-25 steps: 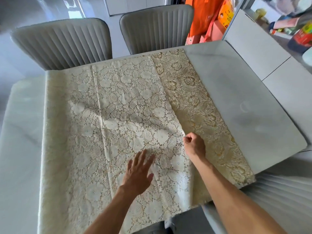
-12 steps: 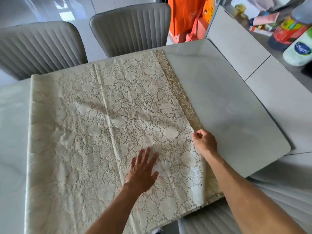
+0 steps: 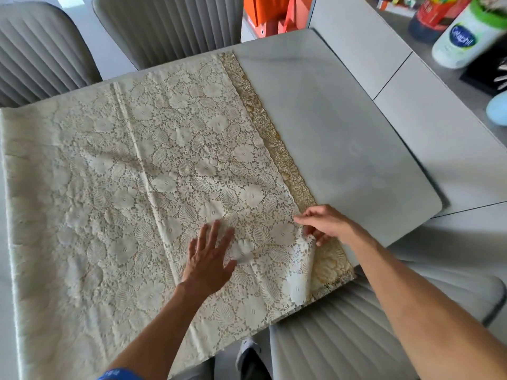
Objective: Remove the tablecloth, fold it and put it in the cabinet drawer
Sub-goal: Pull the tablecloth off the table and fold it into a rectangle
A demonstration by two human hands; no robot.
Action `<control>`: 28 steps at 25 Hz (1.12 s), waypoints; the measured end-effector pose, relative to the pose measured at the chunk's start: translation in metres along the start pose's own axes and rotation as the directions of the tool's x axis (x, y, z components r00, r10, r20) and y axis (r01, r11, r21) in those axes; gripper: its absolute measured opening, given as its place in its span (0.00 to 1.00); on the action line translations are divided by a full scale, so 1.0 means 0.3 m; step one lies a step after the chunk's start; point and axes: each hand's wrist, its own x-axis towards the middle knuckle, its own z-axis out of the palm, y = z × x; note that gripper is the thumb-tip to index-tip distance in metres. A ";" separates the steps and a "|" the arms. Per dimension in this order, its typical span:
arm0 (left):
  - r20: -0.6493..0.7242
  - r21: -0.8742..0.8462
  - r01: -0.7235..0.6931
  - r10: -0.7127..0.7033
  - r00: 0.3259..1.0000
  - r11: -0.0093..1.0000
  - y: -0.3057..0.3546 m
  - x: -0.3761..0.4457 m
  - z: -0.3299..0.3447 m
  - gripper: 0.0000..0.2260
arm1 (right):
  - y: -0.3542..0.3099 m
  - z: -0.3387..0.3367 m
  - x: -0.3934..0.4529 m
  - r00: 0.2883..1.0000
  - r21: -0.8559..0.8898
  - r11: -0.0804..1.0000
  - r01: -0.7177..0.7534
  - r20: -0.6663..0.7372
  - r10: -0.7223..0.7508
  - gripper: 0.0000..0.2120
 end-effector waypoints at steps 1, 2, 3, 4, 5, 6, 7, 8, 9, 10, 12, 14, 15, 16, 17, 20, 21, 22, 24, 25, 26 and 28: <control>-0.002 0.003 0.001 -0.001 1.000 1.000 0.000 0.000 -0.002 0.35 | -0.006 0.009 -0.007 0.997 0.009 1.000 -0.022 0.068 0.021 0.14; -0.001 0.005 0.002 -0.002 1.000 1.000 0.001 0.000 -0.004 0.35 | -0.011 0.016 -0.012 0.992 0.042 0.998 -0.036 0.120 0.031 0.16; 0.003 0.005 0.002 -0.002 1.000 1.000 0.004 -0.001 -0.006 0.35 | -0.009 0.022 -0.016 0.989 0.126 0.991 -0.038 0.148 0.019 0.17; 0.003 0.003 0.002 -0.002 1.000 1.000 0.007 -0.002 -0.007 0.35 | -0.004 0.031 -0.019 0.992 0.221 0.975 -0.015 0.125 -0.013 0.17; 0.000 -0.001 0.003 -0.003 1.000 1.000 0.010 -0.003 -0.009 0.35 | 0.005 0.043 -0.021 0.998 0.267 0.963 0.044 0.024 -0.052 0.17; -0.004 -0.007 0.003 -0.004 1.000 1.000 0.014 -0.005 -0.010 0.34 | 0.018 0.059 -0.026 0.988 0.238 0.965 0.112 -0.131 -0.082 0.17; -0.006 -0.014 0.004 -0.004 1.000 1.000 0.017 -0.004 -0.010 0.34 | 0.035 0.077 -0.030 0.954 0.196 0.969 0.148 -0.286 -0.088 0.18; -0.006 -0.021 0.005 -0.005 1.000 1.000 0.020 -0.003 -0.011 0.34 | 0.051 0.091 -0.033 0.920 0.170 0.975 0.146 -0.387 -0.070 0.18; -0.003 -0.029 0.007 -0.007 1.000 1.000 0.021 -0.003 -0.011 0.35 | 0.063 0.102 -0.032 0.907 0.157 0.980 0.118 -0.419 -0.042 0.17; 0.000 -0.036 0.009 -0.009 1.000 0.999 0.021 -0.004 -0.011 0.35 | 0.069 0.108 -0.028 0.912 0.129 0.988 0.091 -0.409 -0.031 0.16; -0.003 -0.039 0.008 -0.008 1.000 0.999 0.018 -0.005 -0.011 0.36 | 0.041 0.103 -0.007 0.928 0.021 0.997 0.068 -0.368 -0.056 0.13; -0.013 -0.038 0.000 0.000 1.000 0.999 0.011 -0.005 -0.006 0.36 | -0.017 0.095 0.029 0.914 -0.091 0.992 0.091 -0.388 -0.120 0.09; -0.019 -0.037 -0.004 0.003 1.000 0.999 0.006 -0.003 -0.002 0.36 | -0.043 0.096 0.049 0.895 -0.141 0.985 0.103 -0.419 -0.153 0.07; -0.026 -0.032 -0.006 0.005 1.000 0.999 0.002 -0.001 0.003 0.36 | -0.059 0.100 0.068 0.875 -0.190 0.976 0.103 -0.450 -0.180 0.04; -0.033 -0.025 -0.005 0.004 0.999 1.000 0.001 0.002 0.006 0.36 | -0.065 0.104 0.081 0.860 -0.232 0.969 0.088 -0.473 -0.192 0.03; -0.036 -0.044 0.029 -0.031 0.999 0.999 0.009 0.022 0.001 0.38 | -0.048 0.099 0.080 0.833 -0.277 0.961 0.022 -0.526 -0.170 0.05; -0.028 -0.062 0.040 -0.042 0.999 0.997 0.016 0.031 -0.003 0.39 | -0.039 0.091 0.075 0.824 -0.279 0.960 0.009 -0.542 -0.165 0.06; -0.020 -0.075 0.040 -0.041 0.999 0.996 0.024 0.041 -0.006 0.40 | -0.031 0.081 0.073 0.814 -0.278 0.961 0.000 -0.558 -0.161 0.06; -0.011 -0.086 0.029 -0.030 0.999 0.996 0.038 0.060 -0.008 0.41 | -0.022 0.060 0.073 0.801 -0.275 0.962 -0.011 -0.578 -0.156 0.07; -0.007 -0.088 0.025 -0.026 1.000 0.996 0.043 0.067 -0.007 0.42 | -0.018 0.053 0.075 0.799 -0.274 0.962 -0.012 -0.581 -0.156 0.07; -0.003 -0.088 0.023 -0.023 1.000 0.996 0.048 0.073 -0.006 0.42 | -0.015 0.050 0.077 0.796 -0.274 0.962 -0.008 -0.584 -0.160 0.07; -0.003 -0.088 0.015 -0.015 1.000 0.996 0.061 0.086 -0.002 0.42 | -0.009 0.049 0.080 0.777 -0.277 0.961 0.008 -0.603 -0.181 0.07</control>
